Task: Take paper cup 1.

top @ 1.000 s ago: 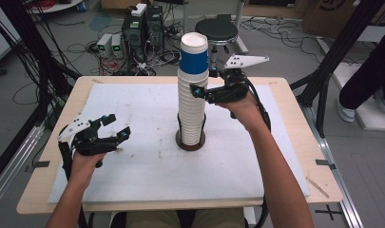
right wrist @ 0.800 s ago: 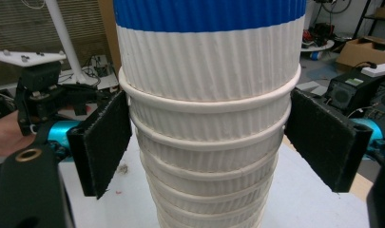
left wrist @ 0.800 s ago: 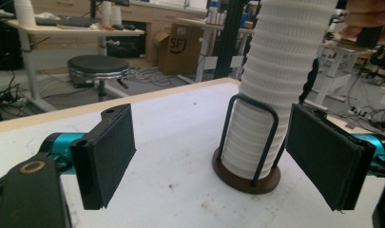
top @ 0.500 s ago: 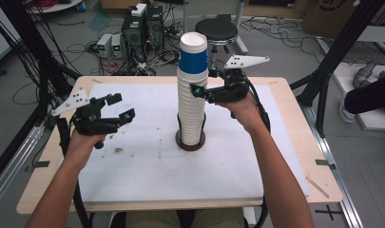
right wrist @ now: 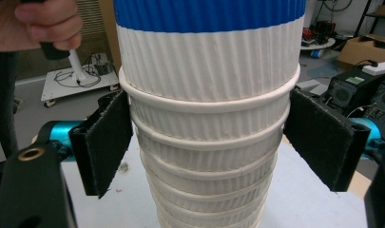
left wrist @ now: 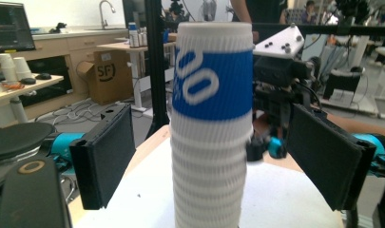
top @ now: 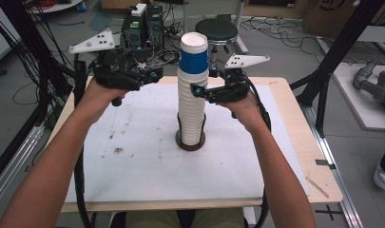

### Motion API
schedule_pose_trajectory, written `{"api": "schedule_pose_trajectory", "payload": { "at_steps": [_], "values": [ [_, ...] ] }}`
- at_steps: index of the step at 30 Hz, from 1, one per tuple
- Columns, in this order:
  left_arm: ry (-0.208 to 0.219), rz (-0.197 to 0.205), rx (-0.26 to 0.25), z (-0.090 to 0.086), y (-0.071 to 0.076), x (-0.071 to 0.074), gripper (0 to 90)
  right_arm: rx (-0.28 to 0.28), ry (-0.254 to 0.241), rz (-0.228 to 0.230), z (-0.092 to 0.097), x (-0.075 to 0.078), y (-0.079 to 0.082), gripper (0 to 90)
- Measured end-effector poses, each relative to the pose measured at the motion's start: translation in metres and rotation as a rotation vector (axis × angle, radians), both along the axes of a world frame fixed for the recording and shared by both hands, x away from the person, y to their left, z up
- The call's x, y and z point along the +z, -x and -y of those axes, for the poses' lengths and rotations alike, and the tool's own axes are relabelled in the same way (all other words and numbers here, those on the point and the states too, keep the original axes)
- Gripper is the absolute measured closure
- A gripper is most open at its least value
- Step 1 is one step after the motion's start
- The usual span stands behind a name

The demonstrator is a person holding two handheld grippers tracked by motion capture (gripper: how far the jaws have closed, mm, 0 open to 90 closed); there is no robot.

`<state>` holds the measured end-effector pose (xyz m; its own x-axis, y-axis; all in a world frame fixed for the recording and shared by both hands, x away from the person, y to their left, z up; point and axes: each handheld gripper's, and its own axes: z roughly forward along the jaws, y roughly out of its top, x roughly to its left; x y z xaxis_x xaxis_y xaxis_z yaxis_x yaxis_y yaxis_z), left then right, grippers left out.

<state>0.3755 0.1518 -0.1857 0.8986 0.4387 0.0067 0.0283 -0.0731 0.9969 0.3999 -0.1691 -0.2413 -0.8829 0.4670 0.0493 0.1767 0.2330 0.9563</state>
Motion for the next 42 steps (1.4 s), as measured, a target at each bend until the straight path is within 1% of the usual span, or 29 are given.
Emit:
{"api": "schedule_pose_trajectory", "payload": {
  "at_steps": [1,2,3,4,5,6,7,8,11,14,17,20,21,23,27,28,29,30,31,32,33,34,35,36,37,38,39,41,42],
  "values": [
    [-0.007,0.002,-0.012,0.012,-0.006,0.007,16.8,0.0,0.001,0.0,0.0,0.0,0.0,17.6],
    [-0.007,0.002,-0.012,0.012,-0.006,0.007,16.8,0.0,0.001,0.0,0.0,0.0,0.0,17.6],
    [0.0,0.01,-0.046,0.024,-0.01,0.013,16.8,0.002,0.003,0.002,0.0,0.0,0.0,17.5],
    [0.0,0.01,-0.046,0.024,-0.01,0.013,16.8,0.0,0.003,-0.002,0.0,0.001,0.0,17.5],
    [-0.012,0.016,-0.053,0.037,-0.013,0.017,16.8,0.001,0.007,-0.003,0.0,0.001,0.0,17.6],
    [-0.012,0.016,-0.053,0.037,-0.013,0.017,16.8,0.001,0.007,-0.003,0.0,0.001,0.0,17.6],
    [-0.026,0.018,-0.064,0.048,-0.015,0.02,16.8,0.002,0.007,-0.005,0.0,0.001,0.0,17.5],
    [-0.026,0.018,-0.064,0.048,-0.015,0.02,16.8,0.002,0.007,-0.005,0.0,0.001,0.0,17.5],
    [-0.061,0.013,-0.042,0.064,-0.022,0.023,16.3,0.002,0.012,-0.007,-0.001,0.002,0.0,17.5],
    [-0.06,0.004,-0.04,0.068,-0.025,0.024,16.3,0.004,0.013,-0.008,0.0,0.002,0.0,17.5],
    [-0.089,-0.004,-0.014,0.074,-0.03,0.023,16.3,0.005,0.013,-0.009,0.0,0.002,0.0,17.6],
    [-0.092,-0.016,0.008,0.077,-0.034,0.022,16.3,0.006,0.011,-0.01,-0.001,0.002,0.0,17.5],
    [-0.083,-0.025,-0.004,0.078,-0.035,0.022,17.2,0.007,0.011,-0.011,-0.001,0.002,-0.001,17.6],
    [-0.078,-0.027,-0.02,0.078,-0.036,0.022,25.5,0.008,0.011,-0.012,0.0,0.002,-0.001,17.6],
    [-0.086,-0.026,-0.027,0.079,-0.036,0.025,26.9,0.007,0.009,-0.012,0.001,0.002,-0.002,17.7],
    [-0.068,-0.023,-0.026,0.079,-0.035,0.027,27.2,0.009,0.01,-0.014,0.001,0.002,-0.002,17.7],
    [-0.068,-0.023,-0.026,0.079,-0.035,0.027,27.6,0.009,0.01,-0.014,0.001,0.002,-0.002,17.7],
    [-0.023,-0.011,-0.018,0.077,-0.034,0.032,27.9,0.01,0.01,-0.017,0.0,0.002,-0.001,17.7],
    [-0.002,-0.006,-0.018,0.075,-0.033,0.037,28.2,0.01,0.011,-0.015,0.0,0.002,-0.001,17.8],
    [-0.002,-0.006,-0.018,0.075,-0.033,0.037,28.3,0.01,0.011,-0.016,0.0,0.002,-0.001,17.7],
    [0.007,0.014,-0.01,0.073,-0.031,0.048,28.3,0.01,0.01,-0.016,0.0,0.002,-0.001,17.7],
    [0.015,0.022,-0.004,0.072,-0.03,0.054,28.2,0.011,0.011,-0.016,0.0,0.002,-0.002,17.7],
    [0.015,0.022,-0.004,0.072,-0.03,0.054,28.2,0.011,0.01,-0.016,0.001,0.002,-0.001,17.7],
    [0.042,0.04,0.006,0.069,-0.026,0.066,28.2,0.01,0.009,-0.017,0.001,0.002,-0.002,17.6],
    [0.06,0.047,0.008,0.067,-0.024,0.072,28.2,0.011,0.008,-0.013,0.001,0.002,-0.002,17.6],
    [0.06,0.047,0.008,0.067,-0.024,0.072,28.2,0.011,0.007,-0.015,0.001,0.002,-0.002,17.5],
    [0.085,0.058,0.004,0.061,-0.019,0.082,28.2,0.01,0.006,-0.017,0.001,0.002,-0.002,17.5],
    [0.103,0.077,0.015,0.055,-0.015,0.091,28.2,0.011,0.006,-0.017,0.0,0.002,-0.002,17.3],
    [0.103,0.077,0.015,0.055,-0.015,0.091,28.2,0.011,0.006,-0.017,0.0,0.002,-0.002,17.3]
  ]
}}
